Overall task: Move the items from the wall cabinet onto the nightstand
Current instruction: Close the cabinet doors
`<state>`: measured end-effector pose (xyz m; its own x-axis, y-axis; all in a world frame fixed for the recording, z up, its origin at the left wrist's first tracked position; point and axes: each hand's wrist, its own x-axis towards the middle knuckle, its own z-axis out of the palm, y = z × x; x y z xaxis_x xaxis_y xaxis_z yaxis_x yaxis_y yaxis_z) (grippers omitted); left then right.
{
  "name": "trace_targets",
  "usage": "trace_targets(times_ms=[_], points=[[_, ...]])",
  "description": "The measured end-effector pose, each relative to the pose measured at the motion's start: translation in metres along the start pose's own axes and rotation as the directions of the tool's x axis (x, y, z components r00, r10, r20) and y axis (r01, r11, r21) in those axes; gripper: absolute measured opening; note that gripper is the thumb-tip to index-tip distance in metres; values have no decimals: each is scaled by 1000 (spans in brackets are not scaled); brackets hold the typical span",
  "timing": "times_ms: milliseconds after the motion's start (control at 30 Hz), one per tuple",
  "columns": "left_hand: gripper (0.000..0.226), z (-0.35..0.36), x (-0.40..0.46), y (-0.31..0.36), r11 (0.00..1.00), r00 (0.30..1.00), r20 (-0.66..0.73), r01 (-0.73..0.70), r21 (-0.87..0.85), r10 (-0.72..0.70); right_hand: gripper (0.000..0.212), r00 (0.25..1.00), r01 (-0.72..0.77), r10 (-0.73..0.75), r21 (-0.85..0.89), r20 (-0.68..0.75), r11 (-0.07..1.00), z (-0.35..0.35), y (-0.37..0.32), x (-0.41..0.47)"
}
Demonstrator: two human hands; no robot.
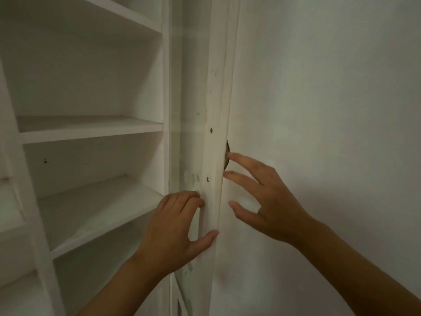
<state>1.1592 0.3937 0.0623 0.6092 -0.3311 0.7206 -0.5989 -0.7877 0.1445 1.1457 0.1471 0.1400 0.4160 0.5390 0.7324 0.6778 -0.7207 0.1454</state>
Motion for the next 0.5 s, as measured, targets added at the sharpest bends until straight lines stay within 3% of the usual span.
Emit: trace_targets(times_ms=[100, 500], points=[[60, -18, -11, -13, 1000, 999, -29, -19, 11, 19, 58, 996, 6, -7, -14, -87, 1000, 5, -18, 30], [45, -75, -53, -59, 997, 996, -87, -19, 76, 26, 65, 975, 158, -153, 21, -164, 987, 41, -69, 93]])
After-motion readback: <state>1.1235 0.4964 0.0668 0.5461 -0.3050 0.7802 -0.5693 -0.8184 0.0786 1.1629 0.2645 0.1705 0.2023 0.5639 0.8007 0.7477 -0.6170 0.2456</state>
